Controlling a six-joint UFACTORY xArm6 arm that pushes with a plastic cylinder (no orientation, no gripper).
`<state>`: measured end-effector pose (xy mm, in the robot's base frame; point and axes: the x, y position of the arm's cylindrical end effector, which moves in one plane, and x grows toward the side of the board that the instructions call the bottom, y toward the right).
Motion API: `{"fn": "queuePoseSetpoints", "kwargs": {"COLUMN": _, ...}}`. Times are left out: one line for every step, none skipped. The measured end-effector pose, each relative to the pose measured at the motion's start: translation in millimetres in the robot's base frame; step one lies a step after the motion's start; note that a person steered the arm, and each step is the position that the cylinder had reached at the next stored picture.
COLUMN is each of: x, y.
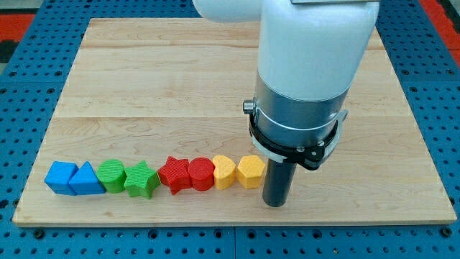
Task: Slightly touch the red circle
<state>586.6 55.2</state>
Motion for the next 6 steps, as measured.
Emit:
{"fn": "queuePoseSetpoints", "kwargs": {"x": -2, "y": -1}}
{"fn": "queuePoseSetpoints", "kwargs": {"x": -2, "y": 0}}
{"fn": "queuePoseSetpoints", "kwargs": {"x": -2, "y": 0}}
{"fn": "queuePoseSetpoints", "kwargs": {"x": -2, "y": -1}}
{"fn": "queuePoseSetpoints", "kwargs": {"x": 29, "y": -7}}
{"fn": "queuePoseSetpoints", "kwargs": {"x": 32, "y": -80}}
